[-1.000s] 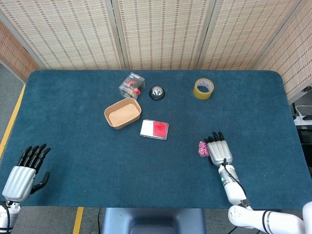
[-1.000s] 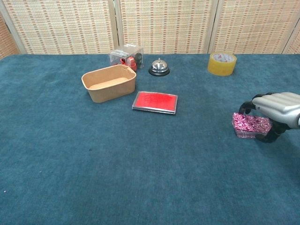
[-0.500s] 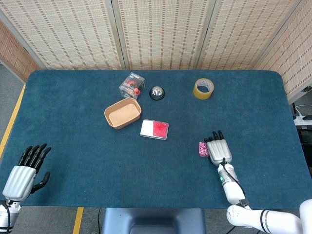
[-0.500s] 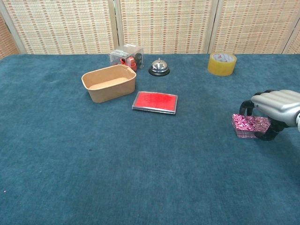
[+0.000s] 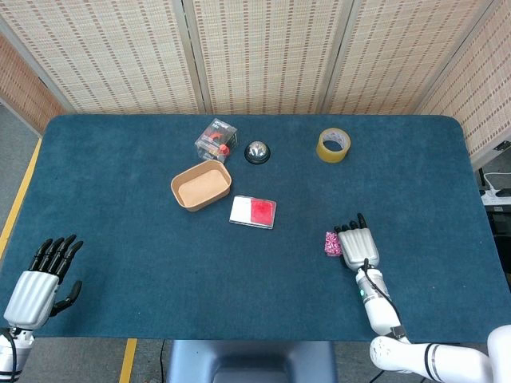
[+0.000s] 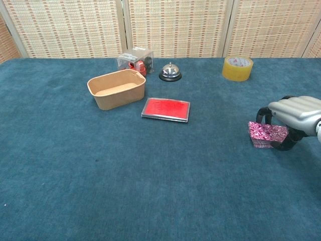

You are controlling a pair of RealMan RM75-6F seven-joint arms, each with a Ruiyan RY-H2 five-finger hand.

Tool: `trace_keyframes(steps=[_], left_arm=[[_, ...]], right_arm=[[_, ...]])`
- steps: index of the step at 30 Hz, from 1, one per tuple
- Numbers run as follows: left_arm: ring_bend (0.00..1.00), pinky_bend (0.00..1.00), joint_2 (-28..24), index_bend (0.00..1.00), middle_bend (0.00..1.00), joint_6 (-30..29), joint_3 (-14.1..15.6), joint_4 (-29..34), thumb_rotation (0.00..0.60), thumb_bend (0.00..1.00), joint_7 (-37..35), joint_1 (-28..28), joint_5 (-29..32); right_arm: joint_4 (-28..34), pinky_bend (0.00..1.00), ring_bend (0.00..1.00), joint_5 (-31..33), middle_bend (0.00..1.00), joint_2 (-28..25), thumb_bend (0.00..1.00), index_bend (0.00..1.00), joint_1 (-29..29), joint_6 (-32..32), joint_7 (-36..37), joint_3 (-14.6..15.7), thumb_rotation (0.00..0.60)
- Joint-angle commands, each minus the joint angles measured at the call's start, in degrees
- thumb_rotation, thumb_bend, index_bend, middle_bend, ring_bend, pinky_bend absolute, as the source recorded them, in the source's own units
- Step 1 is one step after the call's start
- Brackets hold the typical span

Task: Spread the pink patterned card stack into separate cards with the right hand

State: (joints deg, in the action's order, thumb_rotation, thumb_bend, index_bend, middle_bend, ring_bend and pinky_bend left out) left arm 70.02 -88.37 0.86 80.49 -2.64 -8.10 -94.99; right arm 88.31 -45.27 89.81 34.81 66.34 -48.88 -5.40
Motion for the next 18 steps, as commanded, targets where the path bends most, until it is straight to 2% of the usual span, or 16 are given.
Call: trace_keyframes(steps=[1,12,18], left_arm=[[0.00,0.01,0.03,0.00,0.00,-0.04,0.00,-0.06,0.600,0.45,0.01,0.00,-0.03],[0.00,0.01,0.01,0.00,0.00,-0.11,-0.05,0.03,0.600,0.45,0.08,0.03,0.03],[0.00,0.01,0.04,0.00,0.00,-0.14,-0.04,0.09,0.600,0.45,0.25,0.06,0.03]], right_arm=[[-0.18,0.00,0.23,-0.03,0.38,0.18,0.29,0.47,0.07,0.18,-0.10,0.03,0.600],[-0.45,0.03,0.30,-0.97,0.47,0.43,0.29,0.60,0.10,1.30,-0.19,0.17,0.600],[0.52,0.04,0.31,-2.80,0.49,-0.22,0.29,0.63,-0.26,2.45,0.38,0.36,0.600]])
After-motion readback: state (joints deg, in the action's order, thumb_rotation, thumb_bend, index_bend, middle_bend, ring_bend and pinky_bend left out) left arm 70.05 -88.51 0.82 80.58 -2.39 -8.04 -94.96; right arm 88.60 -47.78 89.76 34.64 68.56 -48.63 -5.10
